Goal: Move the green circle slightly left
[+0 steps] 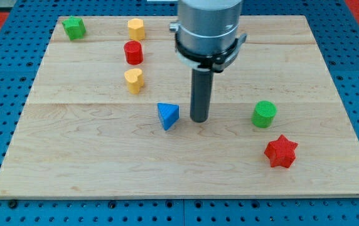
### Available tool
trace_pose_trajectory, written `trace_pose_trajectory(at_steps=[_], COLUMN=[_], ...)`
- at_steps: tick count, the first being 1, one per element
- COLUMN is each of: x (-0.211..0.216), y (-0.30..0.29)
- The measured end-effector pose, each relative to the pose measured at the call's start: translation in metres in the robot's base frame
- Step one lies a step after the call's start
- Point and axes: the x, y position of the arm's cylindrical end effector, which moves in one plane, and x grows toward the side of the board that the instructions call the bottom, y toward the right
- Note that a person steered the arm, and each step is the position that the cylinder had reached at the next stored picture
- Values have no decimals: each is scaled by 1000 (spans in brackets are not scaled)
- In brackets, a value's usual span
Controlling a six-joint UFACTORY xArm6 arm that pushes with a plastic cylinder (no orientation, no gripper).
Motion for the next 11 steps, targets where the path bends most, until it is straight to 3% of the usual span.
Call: trace_pose_trajectory(at_steps=[2, 4, 5, 7, 8, 9, 11], x=[-1, -1, -1, -58, -48, -2, 7], y=[-84, -106, -37, 103, 171, 171, 80])
